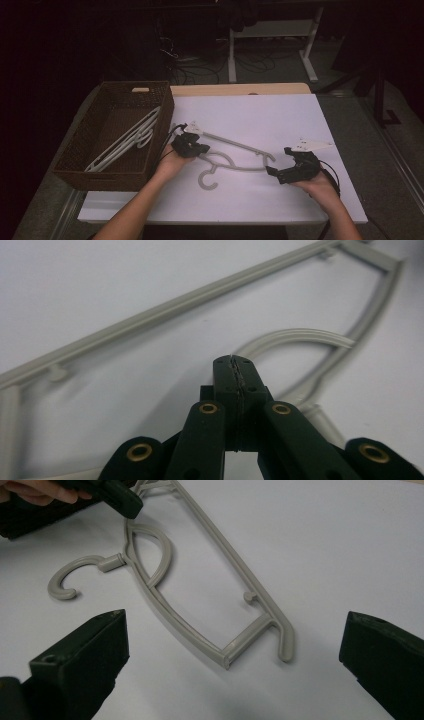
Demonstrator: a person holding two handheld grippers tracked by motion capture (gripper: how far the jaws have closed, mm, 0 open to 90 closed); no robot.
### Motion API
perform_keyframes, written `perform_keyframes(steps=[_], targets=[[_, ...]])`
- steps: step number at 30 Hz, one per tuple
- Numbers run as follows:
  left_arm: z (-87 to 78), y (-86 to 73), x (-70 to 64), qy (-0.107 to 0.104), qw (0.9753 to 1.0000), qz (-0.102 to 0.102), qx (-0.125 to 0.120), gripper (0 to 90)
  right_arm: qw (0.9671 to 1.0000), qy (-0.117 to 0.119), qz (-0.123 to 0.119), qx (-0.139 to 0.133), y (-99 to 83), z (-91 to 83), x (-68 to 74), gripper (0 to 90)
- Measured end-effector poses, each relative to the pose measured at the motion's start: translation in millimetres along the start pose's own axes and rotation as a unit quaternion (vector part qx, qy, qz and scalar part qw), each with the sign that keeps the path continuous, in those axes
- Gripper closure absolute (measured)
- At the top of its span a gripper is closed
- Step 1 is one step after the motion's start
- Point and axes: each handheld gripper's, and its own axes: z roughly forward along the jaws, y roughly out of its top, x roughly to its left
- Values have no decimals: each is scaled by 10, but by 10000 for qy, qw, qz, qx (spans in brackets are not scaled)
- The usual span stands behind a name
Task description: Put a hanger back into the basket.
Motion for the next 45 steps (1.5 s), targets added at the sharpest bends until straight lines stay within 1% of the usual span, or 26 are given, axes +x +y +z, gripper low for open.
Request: perform_keyframes(steps=[2,3,5,7,8,9,10,11,13,15,17,22,26,27,30,32,33,35,37,39,41,42,43,44,45], targets=[[36,-9,33,107,9999,-41,55,896,10000,-2,-3,-1,2,-2,4,0],[53,-18,48,115,9999,-45,78,896,10000,0,-1,-3,1,-3,4,0],[87,-32,63,225,9996,-40,190,896,10000,-2,14,-12,-1,-7,0,0],[112,-42,76,283,9992,-67,269,897,10000,-7,18,-17,-1,-10,-6,0],[112,-42,76,283,9992,-67,269,897,10000,-7,18,-17,-1,-10,-6,0],[128,-47,77,352,9987,-48,353,897,10000,-3,16,-17,-1,-9,-6,0],[136,-51,76,375,9985,-52,384,897,10000,6,14,-11,-1,-6,-1,0],[141,-55,72,343,9985,-48,426,897,10000,7,9,-7,0,-5,1,0],[140,-64,56,361,9980,26,510,898,10000,7,5,-15,0,-6,0,0],[128,-77,44,218,9984,-18,519,898,10000,1,14,-18,-1,-8,-5,0],[120,-88,20,137,9986,-16,518,898,10000,-1,8,-13,-1,-8,-7,0],[98,-113,-65,-257,9980,-30,571,899,10000,1,-1,-10,0,-3,-3,0],[95,-126,-193,-548,9966,46,612,898,10000,-6,9,-13,0,-6,-3,0],[95,-126,-234,-636,9958,98,646,898,10000,-9,10,-11,0,-6,-4,0],[98,-132,-325,-808,9943,169,667,898,10000,-11,10,-10,-1,-6,-6,0],[105,-143,-392,-987,9928,169,657,898,10000,-16,7,-5,-2,-6,-6,0],[107,-148,-425,-1044,9922,194,654,898,10000,-15,7,-4,-2,-7,-7,0],[102,-153,-473,-1055,9918,289,661,898,10000,-23,9,-1,-3,-7,-7,0],[93,-162,-470,-1058,9923,281,574,897,10000,-26,22,7,-5,-10,-11,0],[65,-171,-441,-1056,9933,260,400,884,10000,-8,75,29,-7,-23,-13,6],[23,-161,-413,-1105,9935,182,207,811,10000,-5,85,48,-10,-48,-10,40],[5,-156,-405,-1124,9934,153,147,764,9999,24,115,81,-11,-61,-11,72],[-23,-147,-397,-1163,9931,144,62,740,9998,44,142,90,-12,-65,-11,91],[-54,-140,-392,-1177,9929,134,-55,704,9998,24,167,124,-12,-72,-8,134],[-86,-132,-389,-1175,9929,106,-172,664,9997,-15,195,168,-11,-75,-5,153]])
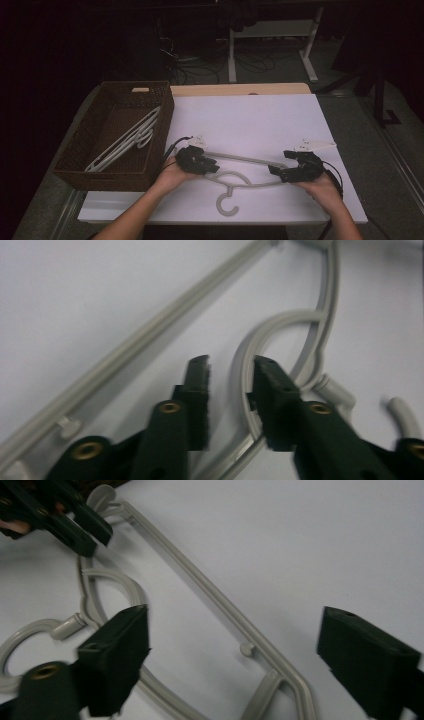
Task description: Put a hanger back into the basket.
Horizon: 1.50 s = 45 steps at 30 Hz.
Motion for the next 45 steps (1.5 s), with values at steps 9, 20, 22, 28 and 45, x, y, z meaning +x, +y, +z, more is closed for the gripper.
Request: perform_keyframes(steps=[9,20,22,28,45], targets=[[-204,14,-12,-158,9986,-44,-508,347,9990,-71,141,415,17,88,20,617],[-172,-16,-2,-228,9984,-91,-502,160,9913,-383,183,1249,-7,323,-12,893],[-170,-18,0,-219,9985,-107,-497,159,9896,-483,175,1344,-10,352,-18,893],[-167,-18,0,-224,9985,-103,-494,159,9881,-664,109,1387,22,417,-52,895],[-161,-21,17,-202,9988,-44,-447,165,9805,-1340,-206,1422,351,775,-351,894]])
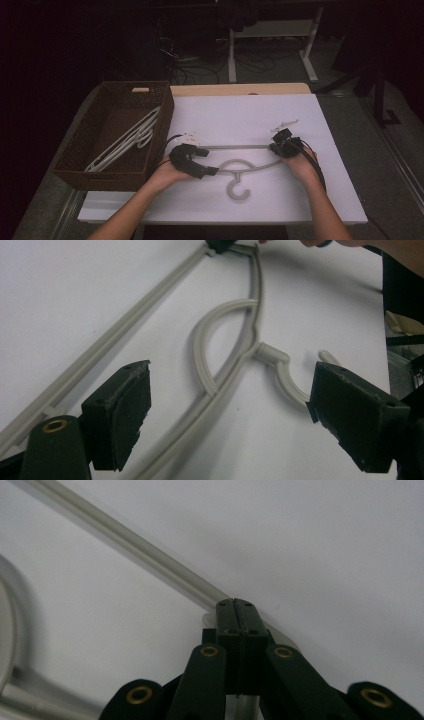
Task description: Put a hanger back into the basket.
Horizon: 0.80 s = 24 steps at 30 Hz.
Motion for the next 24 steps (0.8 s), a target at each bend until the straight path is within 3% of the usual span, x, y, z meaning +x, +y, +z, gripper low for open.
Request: perform_keyframes(steps=[5,8,11,18,21,24], targets=[[7,-4,-3,19,10000,17,13,165,9999,-42,90,-58,87,83,-72,894],[8,-3,-5,29,10000,31,15,166,9996,4,204,-183,79,32,-87,893],[19,-4,-9,63,9999,76,53,172,9988,141,305,-368,65,-86,-76,875],[74,5,-17,158,9994,234,188,188,9935,627,549,-772,-52,-360,4,730],[82,6,-9,174,9992,276,209,189,9937,674,497,-748,-116,-417,51,747],[101,-4,7,217,9990,294,263,193,9926,720,562,-796,-187,-482,61,835]])
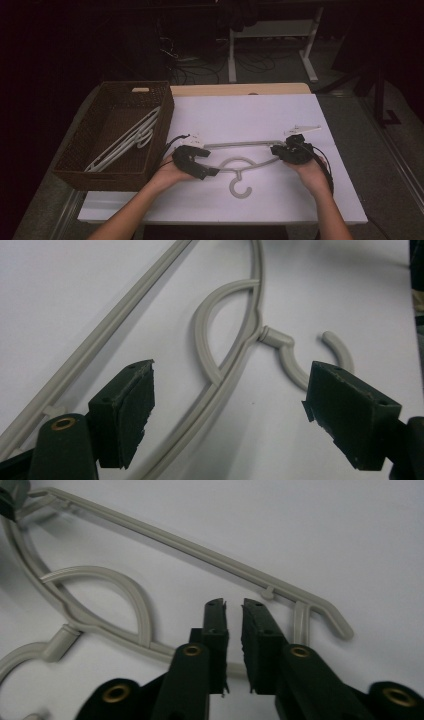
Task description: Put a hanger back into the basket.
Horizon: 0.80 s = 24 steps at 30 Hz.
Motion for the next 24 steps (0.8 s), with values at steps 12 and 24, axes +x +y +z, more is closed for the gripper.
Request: perform_keyframes(steps=[12,24], targets=[[72,-16,-15,81,9997,157,187,193,9994,-321,-25,134,202,201,-170,892],[59,-16,-21,103,9997,166,171,193,9962,-583,38,652,352,544,-321,894]])
